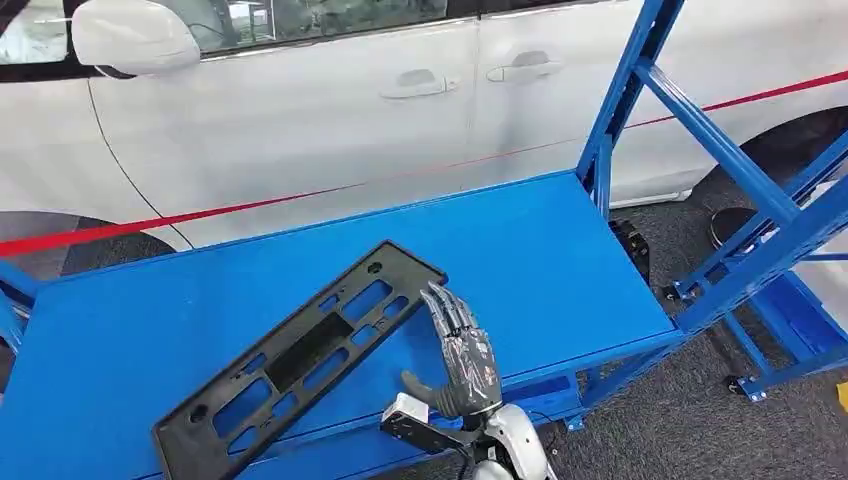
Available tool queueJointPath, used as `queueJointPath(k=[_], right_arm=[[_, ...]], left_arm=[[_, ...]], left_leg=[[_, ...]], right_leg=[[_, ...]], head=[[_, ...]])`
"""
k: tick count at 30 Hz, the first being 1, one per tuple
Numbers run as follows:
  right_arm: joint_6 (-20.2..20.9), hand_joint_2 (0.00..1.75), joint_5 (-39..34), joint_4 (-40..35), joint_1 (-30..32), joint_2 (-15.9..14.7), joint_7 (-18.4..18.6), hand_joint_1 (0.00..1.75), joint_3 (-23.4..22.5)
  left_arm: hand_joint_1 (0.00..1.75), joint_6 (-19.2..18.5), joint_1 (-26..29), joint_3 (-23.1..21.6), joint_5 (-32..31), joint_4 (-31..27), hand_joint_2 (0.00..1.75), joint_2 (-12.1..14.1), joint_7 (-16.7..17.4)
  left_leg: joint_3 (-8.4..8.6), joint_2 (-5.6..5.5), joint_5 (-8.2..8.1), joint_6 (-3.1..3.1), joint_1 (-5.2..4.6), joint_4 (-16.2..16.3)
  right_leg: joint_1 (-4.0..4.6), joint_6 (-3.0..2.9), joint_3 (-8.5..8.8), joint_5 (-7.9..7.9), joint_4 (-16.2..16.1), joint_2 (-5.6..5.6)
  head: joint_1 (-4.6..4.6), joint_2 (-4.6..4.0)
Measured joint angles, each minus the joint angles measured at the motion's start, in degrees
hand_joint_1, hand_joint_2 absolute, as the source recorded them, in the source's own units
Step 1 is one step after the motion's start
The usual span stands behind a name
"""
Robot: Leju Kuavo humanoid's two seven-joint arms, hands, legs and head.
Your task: Take the parts from the cabinet and place them on the table.
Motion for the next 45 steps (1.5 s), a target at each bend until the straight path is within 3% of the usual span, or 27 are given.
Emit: queueJointPath(k=[3,4,5,7,8,12,14,15,16,17,20,22,23,25,26,27,29,31,32,35,37,38,40,41,42,43,45], right_arm=[[-0.81,1.75,1.75,0.00,0.02,-0.06,0.68,0.00,1.09],[-1.15,1.75,3.10,0.04,0.00,-0.07,1.32,0.00,1.42],[-1.62,1.75,4.79,0.13,-0.04,-0.02,1.99,0.00,1.73],[-1.97,1.75,9.19,0.48,-0.13,0.18,3.15,0.00,2.27],[-1.97,1.75,10.17,0.64,-0.11,0.29,3.24,0.00,2.32],[-1.99,1.75,10.48,0.68,-0.10,0.33,3.24,0.00,2.34],[-1.99,1.75,11.39,0.83,-0.07,0.44,3.28,0.00,2.38],[-2.01,1.75,13.36,1.25,0.03,0.88,3.28,0.00,2.45],[-2.01,1.75,13.70,1.40,0.03,1.03,3.26,0.00,2.45],[-2.16,1.75,15.48,3.32,-1.23,2.84,1.62,0.00,2.60],[-2.27,1.75,16.44,4.90,-2.13,3.65,1.27,0.00,2.69],[-2.27,1.75,17.46,6.99,-3.85,4.57,1.18,0.00,3.25],[-2.27,1.75,17.75,8.04,-5.00,5.03,1.20,0.00,3.62],[-2.27,1.75,18.01,10.32,-6.56,5.73,1.44,0.00,4.46],[-2.27,1.75,18.12,11.66,-7.19,6.18,1.64,0.00,4.80],[-2.27,1.75,18.18,13.08,-7.88,6.74,1.79,0.00,5.25],[-2.27,1.75,18.31,16.14,-9.73,7.85,2.25,0.00,6.54],[-2.29,1.75,18.34,18.39,-11.86,8.81,2.45,0.00,7.32],[-2.29,1.75,18.38,19.50,-12.84,9.14,2.62,0.00,7.63],[-2.32,1.75,18.49,22.56,-14.58,9.66,2.84,0.00,8.66],[-2.32,1.75,18.51,24.59,-16.03,9.90,3.41,0.00,9.55],[-2.34,1.75,18.66,25.82,-17.08,10.08,3.85,0.00,10.08],[-2.34,1.75,18.66,28.66,-18.75,10.49,4.31,0.00,11.24],[-2.34,1.75,18.77,30.43,-19.30,10.71,4.42,0.00,11.76],[-2.34,1.75,18.93,32.27,-19.85,10.95,4.42,0.00,12.28],[-2.36,1.75,18.95,33.80,-20.55,11.17,4.42,0.00,12.80],[-2.38,1.75,18.75,36.11,-22.45,11.74,4.74,0.00,14.23]], left_arm=[[0.00,-0.26,0.10,0.00,-0.13,0.00,0.00,0.02,0.11],[0.00,-0.45,0.13,0.02,-0.13,0.00,0.00,0.02,0.07],[0.00,-0.72,0.08,0.07,-0.13,-0.02,0.00,0.02,0.00],[0.00,-1.05,-0.02,0.20,-0.13,-0.11,0.00,0.04,-0.02],[0.00,-1.05,-0.02,0.28,-0.11,-0.11,0.00,0.04,0.00],[0.00,-1.05,-0.02,0.28,-0.11,-0.11,0.00,0.04,0.00],[0.00,-1.05,-0.02,0.33,-0.11,-0.11,0.00,0.04,0.02],[0.00,-1.01,-0.02,0.48,-0.04,-0.13,0.00,0.04,0.15],[0.00,-0.98,-0.01,0.52,-0.04,-0.13,0.00,0.04,0.17],[0.00,-0.68,-0.08,1.55,0.68,-0.15,0.00,-0.04,0.18],[0.00,-0.52,-0.06,2.16,0.96,-0.15,0.00,-0.07,0.18],[0.00,-0.46,-0.04,2.71,0.96,-0.15,0.00,-0.07,0.18],[0.00,-0.48,-0.09,2.84,0.96,-0.15,0.00,-0.11,0.17],[0.00,-0.52,-0.09,2.97,0.90,-0.15,0.00,-0.28,0.18],[0.00,-0.61,0.01,3.08,0.70,-0.15,0.00,-0.37,0.17],[0.00,-0.72,0.15,3.19,0.63,-0.15,0.00,-0.39,0.15],[0.00,-1.05,0.11,3.26,0.46,-0.15,0.00,-0.42,0.09],[0.00,-1.25,-0.07,3.34,0.07,-0.15,0.00,-0.42,0.00],[0.00,-1.33,-0.17,3.41,-0.02,-0.15,0.00,-0.44,0.00],[0.00,-1.66,-0.09,3.69,-0.17,-0.15,0.00,-0.63,-0.04],[0.00,-1.92,-0.09,3.80,-0.59,-0.15,0.00,-0.94,0.09],[0.00,-2.08,-0.18,3.85,-0.81,-0.15,0.00,-1.01,0.20],[0.00,-2.25,-0.28,4.00,-1.29,-0.15,0.00,-1.03,0.55],[0.00,-2.25,-0.32,4.07,-1.38,-0.15,0.00,-1.05,0.79],[0.00,-2.25,-0.33,4.13,-1.44,-0.15,0.00,-1.05,1.14],[0.00,-2.19,-0.33,4.20,-1.44,-0.15,0.00,-1.09,1.25],[0.00,-1.97,-0.32,4.26,-1.40,-0.15,0.00,-1.38,1.64]], left_leg=[[-0.23,-0.06,0.28,0.60,-0.10,-0.18],[0.08,0.08,0.76,1.07,0.49,-0.80],[0.16,0.04,0.89,1.25,0.46,-1.02],[-0.05,0.08,0.98,1.58,0.44,-0.98],[-0.09,0.09,0.97,1.58,0.42,-0.97],[-0.09,0.09,0.97,1.58,0.42,-0.97],[-0.13,0.09,0.97,1.58,0.40,-0.95],[-0.16,0.09,0.97,1.57,0.41,-0.88],[-0.13,0.07,0.96,1.56,0.41,-0.87],[-0.12,-0.17,0.32,0.51,-0.03,-0.13],[-0.14,-0.15,0.53,-0.57,0.36,-0.46],[-0.61,-0.09,-0.69,-1.23,0.57,0.90],[-2.00,-0.09,-2.78,-1.45,0.54,4.01],[-6.54,-0.09,-7.40,-1.89,0.62,13.76],[-8.29,-0.08,-8.36,-1.99,0.62,17.45],[-8.74,-0.08,-7.89,-1.97,0.62,18.28],[-5.89,-0.07,-3.67,-1.69,0.57,12.04],[-0.73,-0.02,0.88,-1.01,0.52,1.06],[-0.21,-0.04,0.22,-0.81,0.10,-0.24],[-0.53,-0.16,0.56,-0.05,-0.08,-0.05],[-0.28,-0.01,1.24,0.83,0.62,-0.87],[-0.36,0.03,1.33,1.19,0.62,-0.91],[-0.58,0.10,1.37,1.38,0.57,-0.90],[-0.64,0.10,1.37,1.38,0.57,-0.87],[-0.60,0.08,1.37,1.37,0.57,-0.86],[-0.53,0.05,1.36,1.36,0.58,-0.84],[-0.20,0.01,1.18,1.09,0.58,-0.77]], right_leg=[[-0.13,0.86,0.05,0.27,-0.32,-0.08],[0.13,1.27,-0.03,-0.14,-0.04,-0.12],[-0.06,1.61,-0.47,-1.13,1.14,-0.21],[-0.32,1.88,-4.31,-5.90,9.34,-0.20],[-0.37,1.92,-5.46,-6.93,11.73,-0.19],[-0.37,1.93,-5.73,-7.17,12.32,-0.19],[-0.41,1.97,-6.68,-7.90,14.24,-0.20],[-0.55,2.08,-8.57,-8.27,17.93,-0.21],[-0.64,2.10,-8.44,-7.61,17.60,-0.23],[-0.62,1.40,-0.17,-0.02,0.10,-0.27],[-0.32,0.39,-0.46,0.12,0.20,-0.11],[-0.75,-0.40,-0.28,0.61,-0.40,-0.21],[-0.77,-0.75,-0.39,0.62,-0.40,-0.20],[-0.58,-0.87,-0.47,0.60,-0.38,-0.34],[-0.49,-0.89,-0.49,0.59,-0.35,-0.38],[-0.41,-0.89,-0.47,0.59,-0.34,-0.37],[-0.37,-0.89,-0.36,0.58,-0.22,-0.24],[-0.34,-0.71,-0.23,0.47,-0.14,-0.24],[0.15,-0.42,-0.43,0.35,0.13,-0.23],[-0.13,0.38,-0.48,0.68,-0.20,-0.30],[-0.06,1.10,-0.67,-0.02,0.64,-0.28],[-0.07,1.30,-1.83,-2.01,3.11,-0.31],[-0.34,1.62,-6.33,-6.88,12.75,-0.29],[-0.44,1.79,-8.36,-8.24,17.00,-0.30],[-0.58,1.87,-9.17,-8.08,18.58,-0.31],[-0.72,1.91,-8.71,-6.68,17.39,-0.33],[-0.96,1.71,-4.29,-1.46,8.22,-0.34]], head=[[-0.02,0.00],[0.00,0.00],[0.02,0.00],[0.02,0.00],[0.02,0.00],[0.02,0.00],[0.02,0.00],[0.02,0.00],[0.02,0.00],[0.02,0.00],[0.02,0.00],[0.02,0.00],[-0.02,0.00],[-0.02,0.00],[-0.02,0.00],[-0.02,0.00],[-0.02,0.00],[-0.02,0.00],[-0.02,0.00],[0.00,0.00],[0.00,0.00],[0.04,0.00],[0.02,0.00],[0.02,0.00],[0.02,0.00],[0.04,0.00],[0.02,0.00]])
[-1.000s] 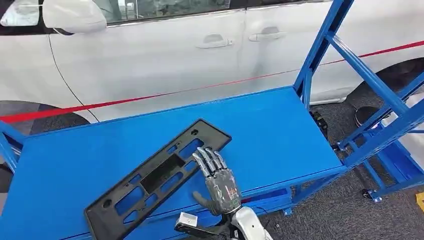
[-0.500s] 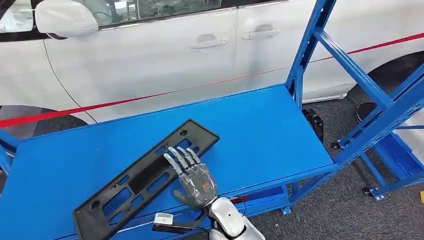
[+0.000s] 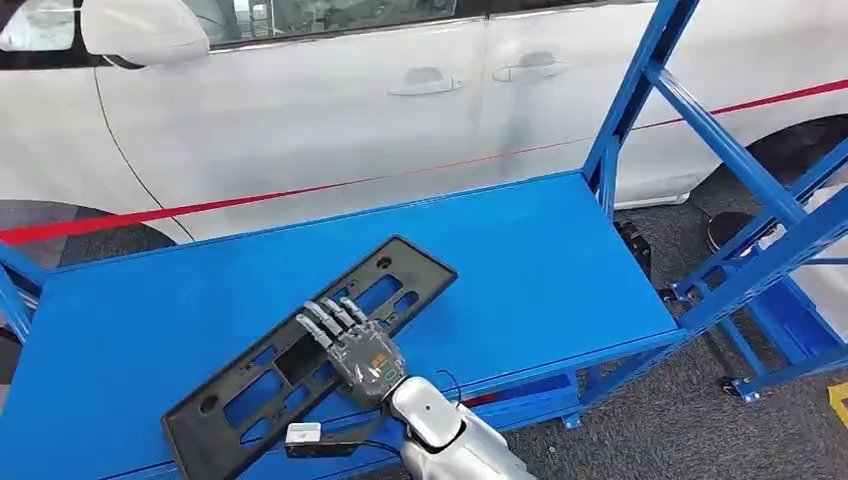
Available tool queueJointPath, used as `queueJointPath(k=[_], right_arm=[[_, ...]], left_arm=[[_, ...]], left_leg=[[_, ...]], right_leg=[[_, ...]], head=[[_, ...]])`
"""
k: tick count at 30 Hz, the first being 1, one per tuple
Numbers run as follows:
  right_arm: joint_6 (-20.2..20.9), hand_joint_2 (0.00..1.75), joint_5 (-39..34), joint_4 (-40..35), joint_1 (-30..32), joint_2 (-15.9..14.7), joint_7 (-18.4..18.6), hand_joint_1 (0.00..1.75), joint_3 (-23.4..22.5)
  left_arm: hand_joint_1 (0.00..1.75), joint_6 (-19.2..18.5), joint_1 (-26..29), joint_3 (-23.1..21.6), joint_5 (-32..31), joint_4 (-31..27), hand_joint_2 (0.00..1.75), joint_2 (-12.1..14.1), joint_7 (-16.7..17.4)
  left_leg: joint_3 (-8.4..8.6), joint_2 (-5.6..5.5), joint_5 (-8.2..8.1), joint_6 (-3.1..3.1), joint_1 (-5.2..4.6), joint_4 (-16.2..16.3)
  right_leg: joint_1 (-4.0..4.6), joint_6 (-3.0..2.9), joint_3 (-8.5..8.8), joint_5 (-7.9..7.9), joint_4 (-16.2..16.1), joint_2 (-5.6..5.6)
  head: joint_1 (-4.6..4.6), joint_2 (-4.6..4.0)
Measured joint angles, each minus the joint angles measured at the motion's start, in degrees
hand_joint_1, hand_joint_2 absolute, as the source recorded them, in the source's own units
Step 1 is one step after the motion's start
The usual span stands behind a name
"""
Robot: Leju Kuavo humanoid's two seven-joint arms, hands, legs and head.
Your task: Take the parts from the cabinet and place them on the table.
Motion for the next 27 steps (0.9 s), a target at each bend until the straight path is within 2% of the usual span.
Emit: queueJointPath(k=[1,2,5,7,8,9,10,11,12,13,14,16,17,18,21,22,23,24,26,27], right_arm=[[0.18,1.75,-0.48,0.98,-0.71,0.33,0.26,0.00,0.94],[0.33,1.75,-0.74,1.90,-1.35,0.55,0.59,0.00,1.79],[0.39,1.75,-1.13,3.55,-2.37,1.22,0.74,0.00,3.32],[0.50,1.75,-1.20,4.15,-2.80,1.79,0.87,0.00,3.80],[0.72,1.75,-1.31,4.61,-3.12,1.86,1.03,0.00,4.24],[0.87,1.75,-1.31,5.02,-3.34,1.99,1.11,0.00,4.79],[1.12,1.75,-1.46,5.46,-3.50,2.10,1.29,0.00,5.48],[1.49,1.75,-1.68,5.77,-3.68,2.12,1.77,1.36,6.18],[1.95,1.75,-2.16,6.03,-3.83,2.12,2.36,1.71,6.80],[2.60,1.75,-2.97,6.29,-4.02,2.14,3.06,1.75,7.45],[3.59,1.75,-4.09,6.51,-4.31,2.16,3.63,1.75,8.09],[4.63,1.75,-7.79,6.83,-5.22,2.55,4.35,1.75,9.28],[4.59,1.75,-9.82,7.01,-5.49,2.60,4.65,1.75,9.64],[4.46,1.75,-11.68,7.19,-5.76,2.60,4.92,1.75,10.07],[3.96,1.75,-15.04,7.82,-6.47,2.62,6.03,1.75,11.39],[3.82,1.75,-15.91,8.00,-6.82,2.67,6.43,1.75,11.84],[3.80,1.75,-16.46,8.19,-7.16,2.67,6.73,1.75,12.15],[3.80,1.75,-16.76,8.34,-7.50,2.67,6.91,1.75,12.30],[3.80,1.75,-17.09,8.67,-7.86,2.67,7.17,1.75,12.85],[3.87,1.75,-17.18,8.85,-7.94,2.64,7.28,1.75,13.15]], left_arm=[[0.00,0.06,-0.06,0.00,0.02,0.00,0.00,-0.15,0.09],[0.00,0.09,-0.15,0.02,0.07,0.00,0.00,-0.24,0.09],[0.00,0.15,-0.29,0.07,0.09,0.00,0.00,-0.37,0.24],[0.00,0.22,-0.36,0.11,0.09,0.00,0.00,-0.39,0.26],[0.00,0.22,-0.38,0.13,0.11,0.00,0.00,-0.39,0.24],[0.00,0.22,-0.42,0.18,0.15,0.00,0.00,-0.39,0.24],[0.00,0.20,-0.41,0.26,0.15,0.00,0.00,-0.39,0.24],[0.00,0.02,-0.35,0.31,0.09,0.00,0.00,-0.41,0.26],[0.00,-0.18,-0.27,0.31,-0.11,0.00,0.00,-0.44,0.28],[0.00,-0.37,-0.24,0.31,-0.37,0.00,0.00,-0.44,0.31],[0.00,-0.70,-0.26,0.31,-0.66,0.00,0.00,-0.44,0.35],[0.00,-1.24,-0.40,0.31,-1.14,0.00,0.00,-0.44,0.41],[0.00,-1.33,-0.48,0.31,-1.38,0.00,0.00,-0.44,0.44],[0.00,-1.36,-0.66,0.31,-1.60,0.00,0.00,-0.44,0.50],[0.00,-1.49,-0.59,0.31,-2.10,0.00,0.00,-0.50,0.83],[0.00,-1.51,-0.63,0.31,-2.19,0.00,0.00,-0.63,1.05],[0.00,-1.53,-0.70,0.31,-2.23,0.00,0.00,-0.65,1.14],[0.00,-1.62,-0.77,0.31,-2.30,0.00,0.00,-0.65,1.20],[0.00,-1.71,-0.80,0.28,-2.36,0.00,0.00,-0.68,1.31],[0.00,-1.71,-0.78,0.31,-2.34,0.00,0.00,-0.68,1.51]], left_leg=[[0.09,-0.01,-0.14,-0.22,0.00,0.13],[-0.08,-0.08,-0.38,-0.59,-0.30,0.43],[-0.20,-0.10,-0.27,-1.64,-0.14,0.23],[-0.25,-0.04,-0.89,-2.32,0.06,0.67],[-1.02,-0.03,-2.40,-2.48,0.00,2.73],[-2.88,-0.02,-4.75,-2.75,0.08,6.80],[-5.38,-0.02,-7.32,-3.00,0.19,12.24],[-7.59,-0.02,-9.08,-3.12,0.19,17.03],[-8.81,-0.02,-9.35,-3.16,0.20,19.48],[-8.71,-0.02,-8.25,-3.14,0.20,18.97],[-7.32,-0.02,-6.05,-3.03,0.20,15.82],[-1.60,-0.01,-0.32,-2.56,0.20,3.93],[-0.07,0.01,-0.40,-2.25,0.11,0.42],[0.00,-0.06,-0.26,-1.84,-0.26,0.17],[-0.46,-0.18,-0.09,-1.23,-0.41,0.33],[-0.26,-0.03,0.41,-0.57,0.35,-0.29],[-0.28,0.03,0.50,-0.32,0.22,-0.35],[-0.43,0.06,0.54,0.02,0.21,-0.32],[-0.60,0.09,0.56,0.10,0.16,-0.27],[-0.66,0.10,0.55,0.11,0.16,-0.20]], right_leg=[[0.00,-0.22,2.60,2.25,-5.26,0.00],[0.22,-0.47,3.82,1.73,-7.94,0.04],[0.62,-1.19,3.41,1.94,-8.01,0.18],[0.07,-2.05,3.83,2.40,-8.78,0.01],[0.01,-2.41,3.86,2.39,-8.83,-0.03],[0.04,-2.48,3.79,2.40,-8.83,-0.05],[0.13,-2.52,3.75,2.39,-8.82,-0.06],[0.20,-2.56,3.74,2.36,-8.77,-0.07],[0.24,-2.57,3.79,2.35,-8.76,-0.05],[0.26,-2.59,3.87,2.32,-8.76,0.00],[0.26,-2.58,3.98,2.30,-8.75,0.07],[0.26,-2.42,4.30,2.19,-8.74,0.32],[0.38,-2.24,4.29,2.14,-8.71,0.31],[0.63,-1.82,4.05,2.15,-8.57,0.40],[0.55,-0.94,3.92,2.41,-8.77,0.37],[0.66,-0.60,3.73,1.97,-8.34,0.34],[0.69,-0.40,3.23,0.80,-6.89,0.26],[0.59,-0.28,1.61,-1.56,-3.31,0.29],[0.46,0.03,-2.76,-5.99,6.10,0.27],[0.44,0.12,-4.53,-6.96,9.71,0.27]], head=[[0.02,0.00],[0.02,0.00],[0.00,0.00],[0.00,0.00],[0.00,0.00],[-0.02,0.00],[-0.02,0.00],[-0.02,0.00],[-0.02,0.00],[-0.02,0.00],[-0.02,0.00],[-0.02,0.00],[-0.02,0.00],[-0.02,0.00],[-0.02,0.00],[-0.02,0.00],[0.02,0.00],[0.02,0.00],[0.02,0.00],[0.02,0.00]])
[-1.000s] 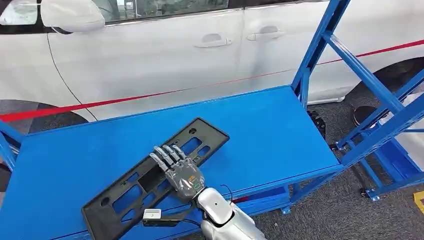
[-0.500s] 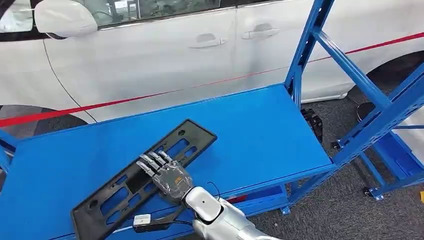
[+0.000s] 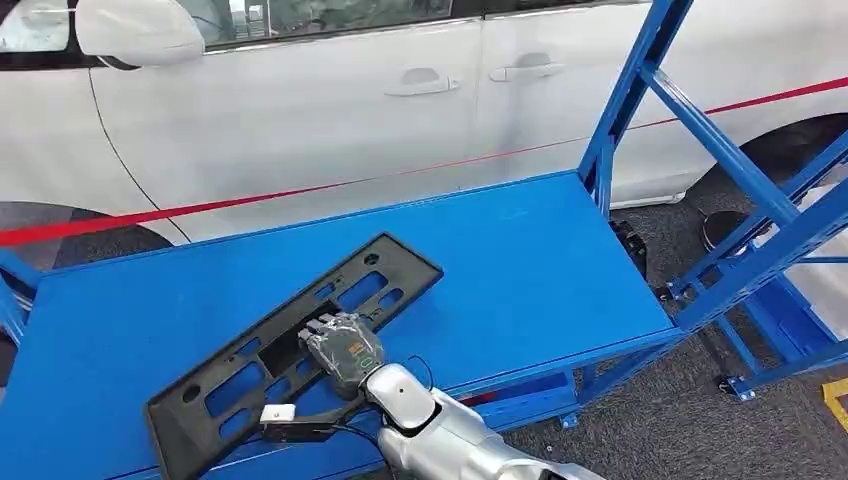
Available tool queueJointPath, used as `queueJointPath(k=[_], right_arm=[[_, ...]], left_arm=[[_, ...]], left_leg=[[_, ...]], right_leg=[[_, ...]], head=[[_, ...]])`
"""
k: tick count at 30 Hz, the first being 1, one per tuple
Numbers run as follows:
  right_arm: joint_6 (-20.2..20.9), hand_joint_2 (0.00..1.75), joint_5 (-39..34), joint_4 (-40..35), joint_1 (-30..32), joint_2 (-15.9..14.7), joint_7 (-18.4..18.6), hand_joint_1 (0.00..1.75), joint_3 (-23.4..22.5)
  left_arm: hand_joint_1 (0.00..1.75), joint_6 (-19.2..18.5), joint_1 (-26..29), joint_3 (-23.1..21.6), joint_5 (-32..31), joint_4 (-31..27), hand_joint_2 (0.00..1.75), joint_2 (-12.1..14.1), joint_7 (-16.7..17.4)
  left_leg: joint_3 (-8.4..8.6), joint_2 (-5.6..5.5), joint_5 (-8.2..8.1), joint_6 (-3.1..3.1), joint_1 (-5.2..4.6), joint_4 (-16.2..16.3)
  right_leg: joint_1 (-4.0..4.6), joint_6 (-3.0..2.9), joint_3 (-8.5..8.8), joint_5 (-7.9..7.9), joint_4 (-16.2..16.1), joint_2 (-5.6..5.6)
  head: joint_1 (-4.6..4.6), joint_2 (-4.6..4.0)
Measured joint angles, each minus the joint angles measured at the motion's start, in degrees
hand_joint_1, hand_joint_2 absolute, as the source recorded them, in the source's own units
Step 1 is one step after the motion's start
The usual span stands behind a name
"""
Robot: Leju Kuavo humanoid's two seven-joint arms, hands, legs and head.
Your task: Take the parts from the cabinet and place them on the table.
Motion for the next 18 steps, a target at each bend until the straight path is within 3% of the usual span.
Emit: queueJointPath(k=[1,2,4,5,6,9,11,12,14,15,16,17,18], right_arm=[[0.07,1.75,-0.22,0.09,-0.06,0.02,0.24,1.75,0.24],[0.33,1.75,-0.51,0.11,-0.30,0.02,0.70,1.75,0.64],[1.05,1.75,-0.77,0.09,-1.11,0.09,1.92,1.75,1.88],[1.29,1.75,-0.79,0.07,-1.39,0.11,2.49,1.75,2.55],[1.33,1.75,-0.79,0.04,-1.58,0.15,2.78,1.75,3.00],[1.12,1.75,-1.33,-0.15,-1.69,0.24,3.45,1.75,4.41],[0.79,1.75,-3.55,-0.70,-1.76,0.37,3.34,1.75,4.85],[0.44,1.75,-4.97,-1.03,-1.89,0.52,3.12,1.75,4.96],[-0.13,1.75,-8.62,-2.12,-2.20,0.61,1.98,1.75,5.14],[-0.35,1.75,-11.57,-3.00,-2.18,0.59,0.47,1.75,5.05],[-0.33,1.75,-14.29,-4.20,-2.09,0.59,-1.21,1.75,4.52],[0.49,1.75,-17.30,-6.11,-1.94,0.59,-3.31,1.75,3.49],[2.67,1.75,-20.05,-9.94,-1.43,0.59,-5.07,1.75,1.39]], left_arm=[[0.00,0.00,-0.02,0.00,0.00,0.00,0.00,0.00,0.20],[0.00,0.00,-0.03,0.00,0.02,0.00,0.00,-0.07,0.42],[0.00,-0.02,-0.06,0.00,0.11,0.00,0.00,-0.26,0.94],[0.00,-0.04,-0.08,0.00,0.13,0.00,0.00,-0.41,1.00],[0.00,-0.07,-0.12,0.00,0.13,0.00,0.00,-0.46,1.09],[0.00,-0.07,-0.15,0.00,0.29,0.00,0.00,-0.55,1.53],[0.00,0.39,-0.25,0.13,0.88,-0.02,0.00,-0.55,2.12],[0.00,0.64,-0.26,0.29,1.01,-0.02,0.00,-0.59,2.23],[0.00,1.20,-0.27,1.03,1.66,-0.02,0.00,-0.63,2.67],[0.00,1.90,-0.23,1.44,2.12,-0.02,0.00,-0.68,2.71],[0.00,2.47,-0.21,1.82,2.50,-0.02,0.00,-0.77,2.84],[0.00,3.37,-0.21,2.34,2.84,-0.02,0.00,-0.83,3.04],[0.00,4.37,-0.25,2.90,3.21,-0.02,0.00,-0.90,3.19]], left_leg=[[0.02,-0.02,-0.02,0.01,0.00,0.06],[0.10,-0.10,-0.08,-0.06,0.00,0.11],[0.42,-0.28,-0.27,-0.29,0.00,0.22],[0.39,-0.34,-0.39,-0.49,0.00,0.29],[0.15,-0.43,-0.61,-0.84,-0.50,0.75],[0.16,-0.40,-0.43,-1.88,-0.16,0.37],[-0.14,-0.26,-1.53,-2.53,-0.02,1.53],[-1.33,-0.25,-3.45,-2.75,-0.02,4.25],[-5.85,-0.25,-8.24,-3.30,0.23,14.33],[-7.72,-0.24,-9.40,-3.46,0.24,18.34],[-8.38,-0.24,-9.08,-3.55,0.30,19.50],[-7.71,-0.22,-7.54,-3.55,0.37,17.84],[-5.74,-0.21,-4.93,-3.51,0.43,13.71]], right_leg=[[-0.06,0.05,-0.40,0.64,0.56,-0.02],[-0.09,-0.02,0.66,2.63,-1.87,-0.03],[-0.05,-0.56,6.00,8.21,-12.65,-0.06],[0.03,-0.95,8.10,9.33,-17.28,-0.12],[0.33,-0.95,8.40,8.91,-18.20,-0.13],[0.61,-1.73,8.13,9.10,-18.09,0.08],[0.00,-2.42,8.49,9.55,-18.80,-0.07],[-0.07,-2.75,8.44,9.52,-18.79,-0.14],[0.01,-2.83,8.40,9.51,-18.77,-0.17],[0.03,-2.84,8.40,9.50,-18.76,-0.15],[0.02,-2.86,8.44,9.49,-18.73,-0.07],[0.02,-2.84,8.50,9.46,-18.69,0.08],[-0.01,-2.76,8.62,9.37,-18.61,0.22]], head=[[0.00,0.00],[0.00,0.00],[0.00,0.00],[0.00,0.00],[0.00,0.00],[-0.02,0.00],[-0.02,0.00],[-0.09,0.00],[-0.07,0.00],[-0.07,0.00],[-0.07,0.00],[-0.07,0.00],[-0.07,0.00]])
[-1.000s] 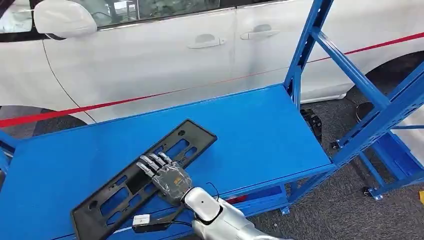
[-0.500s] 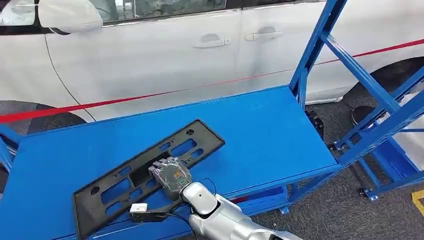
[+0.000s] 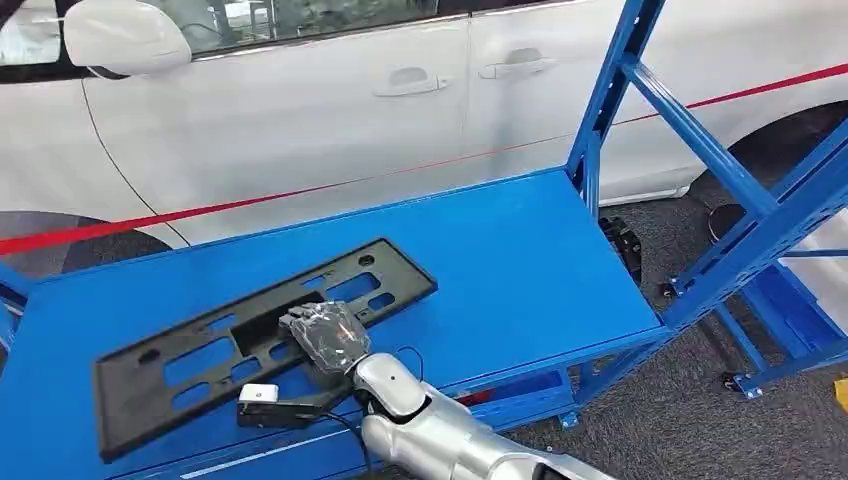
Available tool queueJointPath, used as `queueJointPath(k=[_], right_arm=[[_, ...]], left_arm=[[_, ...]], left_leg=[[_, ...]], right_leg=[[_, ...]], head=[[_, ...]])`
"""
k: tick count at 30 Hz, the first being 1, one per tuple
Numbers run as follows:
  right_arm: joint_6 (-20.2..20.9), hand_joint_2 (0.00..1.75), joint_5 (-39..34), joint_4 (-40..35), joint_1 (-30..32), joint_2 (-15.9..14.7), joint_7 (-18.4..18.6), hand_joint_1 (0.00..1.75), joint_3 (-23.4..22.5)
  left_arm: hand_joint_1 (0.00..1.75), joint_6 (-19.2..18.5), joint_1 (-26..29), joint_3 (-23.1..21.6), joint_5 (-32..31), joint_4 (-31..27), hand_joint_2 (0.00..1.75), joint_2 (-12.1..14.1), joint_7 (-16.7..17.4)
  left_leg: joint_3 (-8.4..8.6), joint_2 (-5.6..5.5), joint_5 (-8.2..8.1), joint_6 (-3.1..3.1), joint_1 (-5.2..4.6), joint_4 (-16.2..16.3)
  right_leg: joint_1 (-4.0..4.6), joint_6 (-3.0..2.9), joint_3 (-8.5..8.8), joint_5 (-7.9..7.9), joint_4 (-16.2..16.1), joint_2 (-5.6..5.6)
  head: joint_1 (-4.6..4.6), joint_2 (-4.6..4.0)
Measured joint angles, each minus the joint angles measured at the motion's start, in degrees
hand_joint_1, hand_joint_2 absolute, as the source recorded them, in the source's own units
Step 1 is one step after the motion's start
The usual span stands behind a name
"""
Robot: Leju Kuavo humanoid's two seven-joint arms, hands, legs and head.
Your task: Take the parts from the cabinet and place them on the table.
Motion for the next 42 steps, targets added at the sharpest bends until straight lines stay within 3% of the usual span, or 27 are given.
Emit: queueJointPath(k=[2,3,4,6,8,9,11,12,13,14,15,17,18,19,22,23,25,27,28,29,30,32,33,37,38,40,42], right_arm=[[6.30,1.75,-1.45,-9.10,1.65,-0.02,-0.37,1.75,-5.35],[8.60,1.75,-3.45,-12.74,2.37,0.02,-1.41,1.75,-7.79],[11.00,1.75,-7.74,-17.51,3.75,-0.02,-2.44,1.75,-10.72],[15.79,1.75,-16.65,-27.72,6.02,-0.41,-2.65,1.75,-15.83],[18.60,1.75,-21.26,-36.33,6.93,-0.94,-2.04,1.75,-20.02],[19.67,1.75,-23.19,-40.18,7.37,-1.16,-2.28,1.75,-21.69],[20.83,1.75,-27.39,-46.39,8.93,-1.81,-3.58,1.75,-24.70],[21.03,1.75,-28.81,-48.56,9.88,-2.14,-4.21,1.75,-25.95],[21.24,1.75,-30.71,-51.29,10.92,-2.62,-4.86,1.75,-27.37],[21.35,1.75,-32.05,-53.56,11.75,-3.06,-5.05,1.75,-28.50],[21.35,1.75,-33.14,-55.79,12.36,-3.47,-5.16,1.75,-29.58],[20.81,1.75,-34.83,-59.95,13.23,-4.02,-5.25,1.75,-31.38],[20.21,1.75,-35.47,-61.91,13.75,-4.22,-5.23,1.75,-32.26],[19.56,1.75,-35.95,-63.42,14.40,-4.37,-5.08,1.75,-33.17],[18.42,1.75,-36.71,-66.61,16.60,-4.79,-4.73,1.75,-34.95],[18.34,1.75,-36.84,-67.54,17.01,-4.85,-4.73,1.75,-35.47],[18.23,1.75,-37.06,-68.49,17.29,-4.92,-4.88,1.75,-35.73],[18.05,1.75,-37.26,-69.36,18.67,-5.33,-5.47,1.75,-36.12],[18.01,1.75,-37.37,-69.93,19.77,-5.77,-6.06,1.75,-36.38],[18.30,1.75,-37.65,-70.50,21.09,-6.30,-7.05,1.75,-36.58],[19.08,1.75,-38.35,-71.31,22.45,-7.06,-8.60,1.75,-36.82],[20.59,1.75,-39.25,-72.64,24.39,-8.37,-11.03,1.75,-37.11],[20.94,1.75,-39.49,-73.14,25.00,-8.77,-11.55,1.75,-37.20],[22.18,1.75,-40.53,-74.80,27.29,-10.73,-14.08,1.75,-37.35],[22.45,1.75,-41.06,-75.29,27.85,-11.28,-14.74,1.75,-37.44],[23.03,1.75,-41.85,-76.31,28.74,-12.39,-15.59,1.75,-37.81],[23.12,1.75,-42.09,-76.81,29.45,-13.22,-15.79,1.75,-38.00]], left_arm=[[0.00,1.12,-0.06,1.03,0.20,0.00,0.00,-0.11,0.17],[0.00,2.02,-0.18,1.36,0.51,0.00,0.00,-0.31,0.61],[0.00,3.29,-0.29,1.80,0.57,0.00,0.00,-0.52,1.20],[0.00,5.82,-0.16,2.73,0.59,0.00,0.00,-0.66,2.10],[0.00,6.98,0.14,3.22,0.66,0.00,0.00,-0.92,2.56],[0.00,7.67,0.17,3.67,0.66,0.00,0.00,-1.07,2.69],[0.00,8.99,0.54,3.96,0.39,0.00,0.00,-1.44,2.01],[0.00,9.38,0.73,4.00,0.37,0.00,0.00,-1.55,1.66],[0.00,9.84,0.96,4.11,0.22,0.00,0.00,-1.66,1.51],[0.00,9.95,1.17,4.27,0.13,0.02,0.00,-1.77,1.44],[0.00,10.42,1.30,4.33,0.11,0.02,0.00,-1.79,1.20],[0.00,12.69,1.61,4.40,-0.09,0.02,0.00,-1.95,0.44],[0.00,13.96,1.83,4.42,-0.68,0.04,0.00,-2.27,0.61],[0.00,15.34,1.81,4.42,-1.35,0.04,0.00,-2.34,0.96],[0.00,16.64,1.87,4.42,-1.94,0.04,0.00,-2.51,1.42],[0.00,16.90,1.82,4.42,-1.99,0.04,0.00,-2.45,1.49],[0.00,16.86,1.85,4.42,-1.88,0.04,0.00,-2.47,1.24],[0.00,16.68,1.86,4.42,-1.90,0.04,0.00,-2.45,0.92],[0.00,16.55,1.86,4.42,-1.94,0.04,0.00,-2.47,0.96],[0.00,16.55,1.87,4.42,-1.97,0.04,0.00,-2.47,1.14],[0.00,16.55,1.86,4.42,-2.03,0.04,0.00,-2.47,1.53],[0.00,16.70,1.85,4.42,-2.29,0.04,0.00,-2.45,1.99],[0.00,16.75,1.78,4.42,-2.40,0.04,0.00,-2.47,2.01],[0.00,16.66,1.51,4.40,-2.38,0.04,0.00,-2.56,2.07],[0.00,16.55,1.49,4.40,-2.42,0.04,0.00,-2.56,2.51],[0.00,16.44,1.29,4.42,-2.42,0.04,0.00,-2.51,3.10],[0.00,16.40,1.19,4.42,-2.42,0.04,0.00,-2.49,3.17]], left_leg=[[5.03,0.13,4.93,0.26,0.07,-10.79],[5.95,0.04,3.95,0.50,-0.39,-12.38],[5.59,-0.20,4.19,1.25,-0.43,-12.46],[4.90,-0.51,4.27,1.74,-0.57,-12.20],[5.08,-0.41,4.74,2.74,-0.11,-12.74],[5.06,-0.39,4.73,3.20,-0.19,-12.80],[4.91,-0.30,4.75,3.63,-0.42,-12.78],[4.86,-0.28,4.74,3.69,-0.52,-12.75],[4.87,-0.28,4.70,3.75,-0.62,-12.70],[4.94,-0.29,4.65,3.81,-0.74,-12.68],[5.01,-0.32,4.59,3.91,-0.90,-12.65],[5.29,-0.37,4.48,3.92,-1.26,-12.64],[5.19,-0.35,4.40,3.83,-1.35,-12.59],[5.02,-0.36,4.32,3.60,-1.58,-12.46],[5.18,-0.16,4.37,2.86,-1.36,-12.80],[5.04,-0.14,3.97,2.56,-1.66,-12.59],[3.33,-0.04,0.52,1.98,-1.38,-7.85],[-0.57,-0.04,-4.18,1.45,-1.00,1.20],[-1.95,-0.03,-5.23,1.24,-0.94,4.51],[-1.88,-0.02,-4.55,1.14,-0.82,4.65],[-0.26,-0.02,-2.60,1.11,-0.72,1.69],[5.42,0.01,2.17,1.30,-0.65,-8.68],[7.29,-0.01,2.19,1.55,-0.66,-12.66],[6.91,-0.19,3.22,2.83,-1.30,-12.53],[6.88,-0.11,3.90,3.50,-0.84,-13.15],[6.06,0.15,4.66,4.36,-0.76,-13.30],[4.80,0.32,5.44,4.54,-0.83,-13.24]], right_leg=[[-0.02,0.41,0.18,-0.32,0.25,0.23],[0.40,0.79,0.00,-0.45,0.45,0.21],[0.45,1.16,-0.33,-0.37,0.54,0.12],[0.34,1.62,-0.56,-0.19,0.51,-0.22],[0.19,2.47,-0.69,-0.95,1.24,-0.24],[0.19,2.63,-1.67,-2.58,3.43,-0.26],[0.12,2.89,-6.08,-7.19,12.49,-0.23],[0.12,2.95,-8.17,-8.69,16.68,-0.24],[0.12,2.92,-9.44,-8.82,18.97,-0.24],[0.13,2.78,-9.22,-7.60,18.26,-0.24],[0.16,2.50,-7.86,-5.46,15.17,-0.23],[0.51,1.45,-2.72,-0.42,4.74,-0.25],[0.83,0.67,-1.06,-0.36,1.06,-0.38],[0.85,1.01,-1.12,-0.01,0.66,-0.60],[0.95,0.81,-1.16,0.12,0.47,-0.43],[0.05,0.55,-0.86,0.56,-0.18,-0.57],[-0.08,0.14,-0.80,0.84,-0.22,-0.65],[0.00,0.14,-0.95,0.84,-0.15,-0.78],[0.01,0.14,-1.10,0.84,0.00,-0.86],[0.01,0.15,-1.21,0.84,0.11,-0.88],[0.01,0.16,-1.27,0.83,0.20,-0.88],[-0.02,0.35,-1.27,0.74,0.53,-0.80],[-0.02,0.57,-1.36,0.74,0.68,-0.77],[0.06,2.16,-1.67,1.57,0.50,-0.62],[0.26,2.53,-1.84,1.49,0.62,-0.58],[-0.06,2.97,-3.32,-2.93,4.36,-0.45],[-0.23,3.48,-6.87,-8.94,14.05,-0.45]], head=[[0.00,0.00],[0.00,0.00],[0.02,0.00],[0.04,0.00],[0.07,0.00],[0.09,0.00],[0.09,0.00],[0.09,0.00],[0.09,0.00],[0.09,0.00],[0.09,0.00],[0.09,0.00],[0.09,0.00],[0.07,0.00],[0.07,0.00],[0.07,0.00],[-0.02,0.00],[0.00,0.00],[0.00,0.00],[0.00,0.00],[0.00,0.00],[0.00,0.00],[0.00,0.00],[0.02,0.00],[0.02,0.00],[0.07,0.00],[0.07,0.00]])
